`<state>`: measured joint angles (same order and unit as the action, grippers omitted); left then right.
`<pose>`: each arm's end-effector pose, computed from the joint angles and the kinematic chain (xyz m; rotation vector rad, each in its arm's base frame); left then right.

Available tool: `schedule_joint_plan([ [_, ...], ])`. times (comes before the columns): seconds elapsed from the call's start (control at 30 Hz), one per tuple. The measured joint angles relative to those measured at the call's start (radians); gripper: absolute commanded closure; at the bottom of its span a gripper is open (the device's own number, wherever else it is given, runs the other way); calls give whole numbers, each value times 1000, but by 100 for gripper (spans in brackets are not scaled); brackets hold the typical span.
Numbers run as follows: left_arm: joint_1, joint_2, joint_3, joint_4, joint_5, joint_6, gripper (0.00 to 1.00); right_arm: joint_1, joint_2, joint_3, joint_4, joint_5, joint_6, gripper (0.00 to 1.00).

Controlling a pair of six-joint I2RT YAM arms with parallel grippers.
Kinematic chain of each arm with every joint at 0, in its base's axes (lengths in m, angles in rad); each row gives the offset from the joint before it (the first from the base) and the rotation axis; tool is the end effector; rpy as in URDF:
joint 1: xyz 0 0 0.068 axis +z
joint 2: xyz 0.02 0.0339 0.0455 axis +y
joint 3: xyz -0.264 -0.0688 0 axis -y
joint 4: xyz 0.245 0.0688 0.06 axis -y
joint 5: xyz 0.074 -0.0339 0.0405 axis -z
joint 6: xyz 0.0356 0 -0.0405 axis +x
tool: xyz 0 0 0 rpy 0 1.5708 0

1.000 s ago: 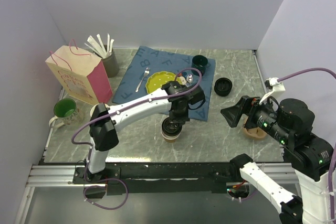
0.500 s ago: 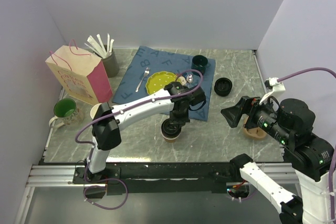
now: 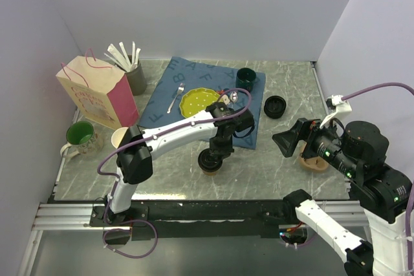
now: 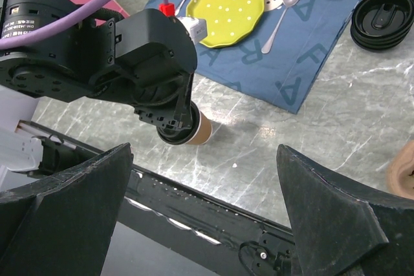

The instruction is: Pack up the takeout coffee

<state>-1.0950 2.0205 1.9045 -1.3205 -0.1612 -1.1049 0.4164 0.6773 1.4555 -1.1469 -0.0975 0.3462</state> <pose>0.1881 -0.3527 0.2743 -0.0305 2.9364 -0.0684 0.0431 0.0229 0.4542 -0.1360 1.9806 0.5961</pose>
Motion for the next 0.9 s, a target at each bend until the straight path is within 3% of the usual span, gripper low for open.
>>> schedule_joint_plan([
  [0.03,0,0,3,-5,2,0,55,0,1,1,0,0,0,0],
  [0.13,0,0,30,-12,7,-6,40,0,2,3,0,0,1,0],
  [0.43,37,-77,55,7,17,-6,39,0,1,-31,6,-49,29,2],
  [0.53,101,-192,-63,65,36,14,42,0,11,-109,19,-134,50,9],
  [0.73,266,-500,-462,270,130,75,45,0,80,-323,130,-337,92,23],
  [0.9,278,-605,-661,415,219,131,44,0,196,-432,256,-472,113,25],
])
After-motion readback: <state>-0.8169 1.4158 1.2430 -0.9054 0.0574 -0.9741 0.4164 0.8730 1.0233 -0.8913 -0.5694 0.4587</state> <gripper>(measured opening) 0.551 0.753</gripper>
